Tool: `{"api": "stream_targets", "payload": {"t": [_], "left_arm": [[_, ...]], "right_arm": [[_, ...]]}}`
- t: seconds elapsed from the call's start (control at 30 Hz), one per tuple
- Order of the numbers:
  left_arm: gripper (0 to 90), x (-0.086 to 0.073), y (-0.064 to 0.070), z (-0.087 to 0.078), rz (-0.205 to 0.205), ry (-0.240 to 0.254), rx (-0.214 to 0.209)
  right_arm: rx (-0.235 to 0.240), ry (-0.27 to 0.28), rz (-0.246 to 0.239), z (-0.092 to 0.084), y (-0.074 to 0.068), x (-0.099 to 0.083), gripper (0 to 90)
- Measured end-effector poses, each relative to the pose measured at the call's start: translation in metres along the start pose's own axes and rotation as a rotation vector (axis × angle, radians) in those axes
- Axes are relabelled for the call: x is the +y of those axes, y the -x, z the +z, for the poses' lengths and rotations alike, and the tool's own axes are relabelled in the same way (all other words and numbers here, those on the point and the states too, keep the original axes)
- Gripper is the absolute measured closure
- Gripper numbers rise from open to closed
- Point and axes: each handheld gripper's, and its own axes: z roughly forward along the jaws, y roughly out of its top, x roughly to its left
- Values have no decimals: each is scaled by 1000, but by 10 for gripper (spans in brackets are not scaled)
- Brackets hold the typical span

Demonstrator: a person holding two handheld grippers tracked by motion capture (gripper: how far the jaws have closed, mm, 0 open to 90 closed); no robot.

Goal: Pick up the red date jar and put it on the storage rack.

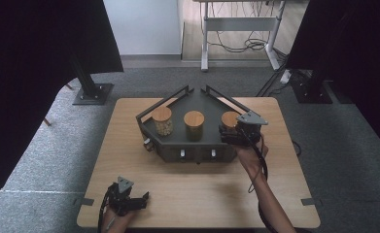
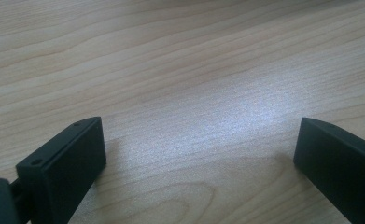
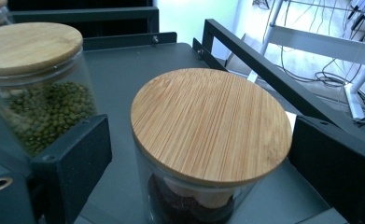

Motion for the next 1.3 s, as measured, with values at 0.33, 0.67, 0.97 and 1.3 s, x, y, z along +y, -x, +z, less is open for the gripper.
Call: {"api": "stream_targets", "payload": {"t": [0.33,0.67,0.97,1.3], "left_arm": [[20,0,0,0,1,-1,0],[20,0,0,0,0,0,0],[20,0,0,0,0,0,0],[20,0,0,0,2,-1,0]], "right_arm": [[13,23,-5,-14,2,-4,59],[11,38,-18,-29,2,-13,64],[14,43,-16,-43,2,-20,68],[17,48,-25,-57,1,-30,70]]}}
